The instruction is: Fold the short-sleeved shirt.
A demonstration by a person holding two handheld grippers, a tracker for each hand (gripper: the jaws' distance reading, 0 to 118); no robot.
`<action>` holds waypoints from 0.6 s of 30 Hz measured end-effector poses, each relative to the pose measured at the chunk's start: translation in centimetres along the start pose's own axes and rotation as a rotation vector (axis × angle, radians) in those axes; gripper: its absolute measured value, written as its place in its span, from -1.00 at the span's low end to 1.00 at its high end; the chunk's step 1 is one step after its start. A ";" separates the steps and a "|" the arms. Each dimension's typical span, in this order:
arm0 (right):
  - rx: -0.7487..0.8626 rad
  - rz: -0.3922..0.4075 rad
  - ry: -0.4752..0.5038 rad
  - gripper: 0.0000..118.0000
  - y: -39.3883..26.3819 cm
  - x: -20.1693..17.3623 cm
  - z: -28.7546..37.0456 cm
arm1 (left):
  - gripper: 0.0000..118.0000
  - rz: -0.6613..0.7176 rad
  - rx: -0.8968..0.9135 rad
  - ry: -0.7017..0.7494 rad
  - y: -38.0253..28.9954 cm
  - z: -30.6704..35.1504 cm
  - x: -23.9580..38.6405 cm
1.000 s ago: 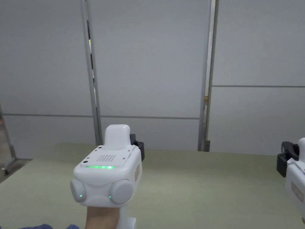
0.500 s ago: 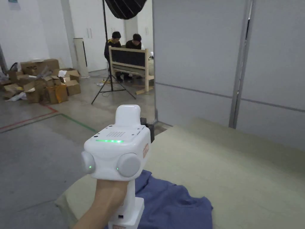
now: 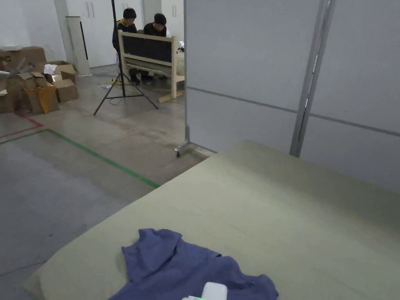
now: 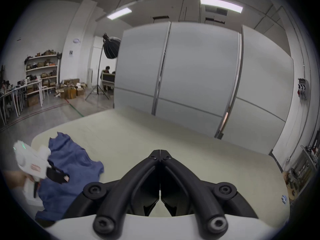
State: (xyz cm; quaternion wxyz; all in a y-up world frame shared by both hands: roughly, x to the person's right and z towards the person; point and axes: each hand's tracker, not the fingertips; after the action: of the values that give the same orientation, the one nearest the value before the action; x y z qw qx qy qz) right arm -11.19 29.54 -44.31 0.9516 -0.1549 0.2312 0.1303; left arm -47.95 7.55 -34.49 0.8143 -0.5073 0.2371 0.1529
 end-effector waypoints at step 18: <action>0.077 -0.236 -0.041 -0.97 0.3 6.2 2.7 | -1.00 0.125 0.404 -0.288 2.2 11.9 2.4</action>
State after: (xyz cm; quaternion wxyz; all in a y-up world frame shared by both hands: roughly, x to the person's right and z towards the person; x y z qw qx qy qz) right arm -4.88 31.89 -45.08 0.9701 -0.1418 0.1966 0.0114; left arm -44.29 19.26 -33.00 0.9134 -0.2918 0.1753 0.2230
